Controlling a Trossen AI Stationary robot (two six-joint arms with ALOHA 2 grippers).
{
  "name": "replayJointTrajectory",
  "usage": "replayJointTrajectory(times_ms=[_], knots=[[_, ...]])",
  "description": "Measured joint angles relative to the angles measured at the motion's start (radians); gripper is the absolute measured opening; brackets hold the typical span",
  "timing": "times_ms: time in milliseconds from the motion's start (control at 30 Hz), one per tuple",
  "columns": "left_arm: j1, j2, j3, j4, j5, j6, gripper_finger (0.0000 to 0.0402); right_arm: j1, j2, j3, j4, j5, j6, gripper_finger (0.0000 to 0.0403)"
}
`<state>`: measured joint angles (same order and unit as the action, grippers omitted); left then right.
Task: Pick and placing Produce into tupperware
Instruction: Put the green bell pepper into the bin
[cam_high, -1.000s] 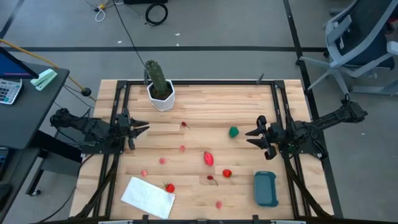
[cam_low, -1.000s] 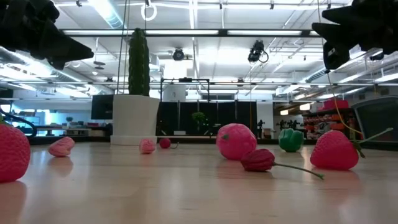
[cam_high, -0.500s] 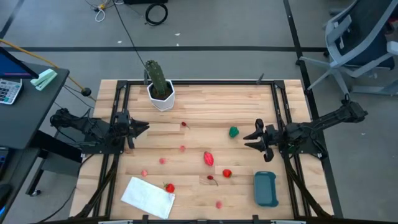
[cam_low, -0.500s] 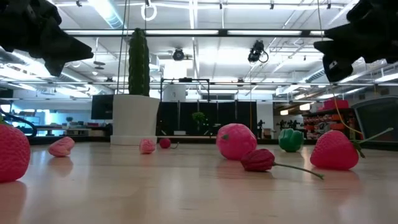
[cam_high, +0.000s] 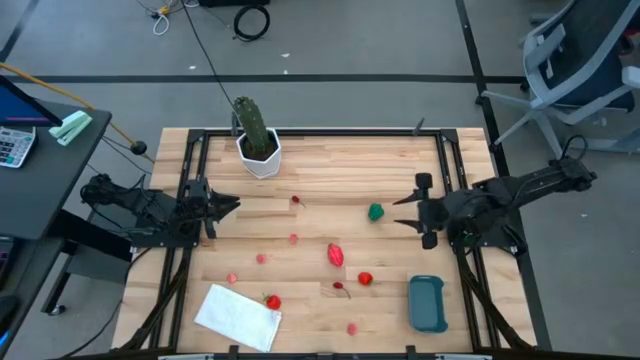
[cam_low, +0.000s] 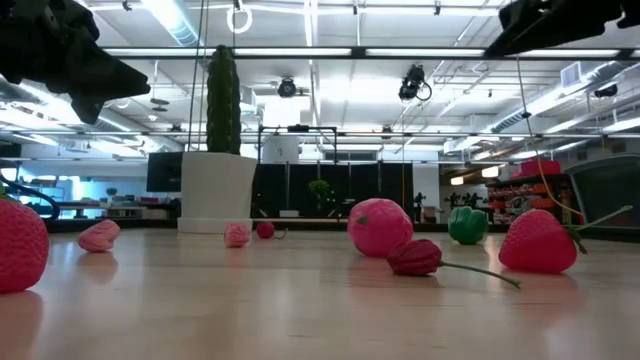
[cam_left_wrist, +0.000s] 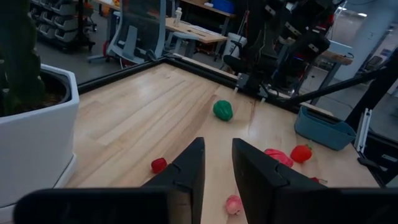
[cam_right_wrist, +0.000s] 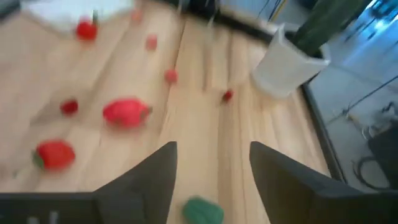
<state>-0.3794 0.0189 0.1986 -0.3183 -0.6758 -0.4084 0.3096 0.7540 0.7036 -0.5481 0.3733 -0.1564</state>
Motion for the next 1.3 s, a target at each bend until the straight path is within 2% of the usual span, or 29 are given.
replayJointTrajectory(times_ms=[133,333,467,633,733,933,1200,1300], knots=[[0.0,0.0,0.0,0.0,0.0,0.0,0.008,0.0,0.173,0.103,-0.108,0.009,-0.066,0.0239],[0.0,0.0,0.0,0.0,0.0,0.0,0.0086,-0.014,0.369,0.168,-0.12,0.173,-0.226,0.0256],[0.0,0.0,0.0,0.0,0.0,0.0,0.009,-0.048,0.434,0.184,-0.131,0.276,-0.306,0.0259],[0.0,0.0,0.0,-0.001,0.0,0.0,0.009,-0.099,0.459,0.209,-0.291,0.278,-0.316,0.0259],[0.0,0.0,0.0,-0.001,0.0,0.001,0.0087,-0.116,0.454,0.209,-0.387,0.236,-0.317,0.0259],[0.0,-0.001,0.0,-0.001,0.0,0.001,0.0083,-0.147,0.476,0.209,-0.409,0.038,-0.372,0.0259],[0.0,-0.001,0.0,-0.001,0.0,0.001,0.0091,-0.161,0.535,0.209,-0.334,0.029,-0.388,0.0259],[0.0,-0.001,0.0,-0.001,0.0,0.001,0.0087,-0.164,0.568,0.209,-0.307,-0.039,-0.381,0.0259]])
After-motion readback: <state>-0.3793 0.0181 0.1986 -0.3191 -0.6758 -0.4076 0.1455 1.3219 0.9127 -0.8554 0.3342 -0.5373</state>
